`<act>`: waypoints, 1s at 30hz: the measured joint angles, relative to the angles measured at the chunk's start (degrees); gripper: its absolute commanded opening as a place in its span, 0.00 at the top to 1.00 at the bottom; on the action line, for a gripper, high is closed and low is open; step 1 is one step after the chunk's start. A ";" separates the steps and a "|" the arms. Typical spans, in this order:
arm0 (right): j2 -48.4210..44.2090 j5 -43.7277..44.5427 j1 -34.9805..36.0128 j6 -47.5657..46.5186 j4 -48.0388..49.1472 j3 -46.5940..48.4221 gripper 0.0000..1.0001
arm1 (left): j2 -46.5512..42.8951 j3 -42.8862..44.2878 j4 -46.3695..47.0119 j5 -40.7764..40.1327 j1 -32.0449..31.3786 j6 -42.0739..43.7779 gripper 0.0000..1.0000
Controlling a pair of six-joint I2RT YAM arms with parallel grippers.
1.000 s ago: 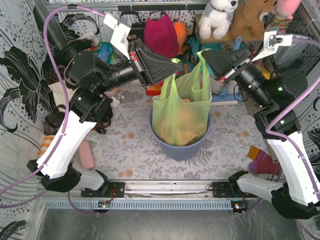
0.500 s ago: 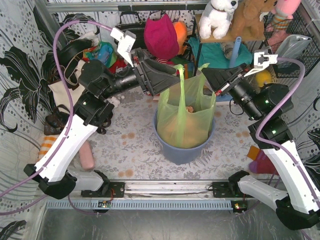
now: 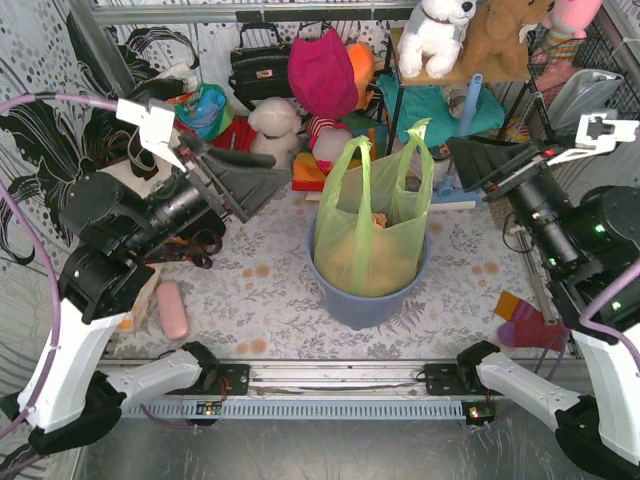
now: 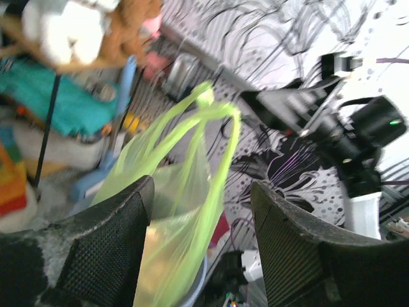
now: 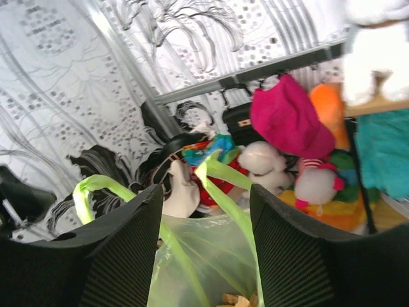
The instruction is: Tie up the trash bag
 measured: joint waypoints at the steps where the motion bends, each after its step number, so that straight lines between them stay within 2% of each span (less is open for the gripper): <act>1: -0.26 1.46 0.00 -0.13 -2.34 1.09 0.43 | -1.36 -1.42 -1.51 -1.31 0.00 -0.48 0.31; 8: -0.22 11.61 0.00 0.22 -23.39 6.05 0.46 | -3.72 -15.85 -12.46 -5.99 0.00 -5.88 0.35; 14: 1.29 13.00 0.00 0.74 -36.76 -0.50 0.52 | 0.20 -25.49 -19.19 -6.32 0.00 -9.79 0.39; 20: 1.29 8.48 0.00 0.98 -38.93 -10.49 0.57 | -0.07 -29.53 -19.63 -4.98 0.04 -11.47 0.47; 28: 0.79 5.05 0.00 2.03 -37.86 -15.82 0.62 | -0.02 -30.84 -18.64 -3.67 0.04 -11.98 0.58; 30: 0.74 4.13 0.00 2.25 -37.29 -17.05 0.71 | 0.07 -31.04 -18.01 -3.34 0.04 -11.98 0.63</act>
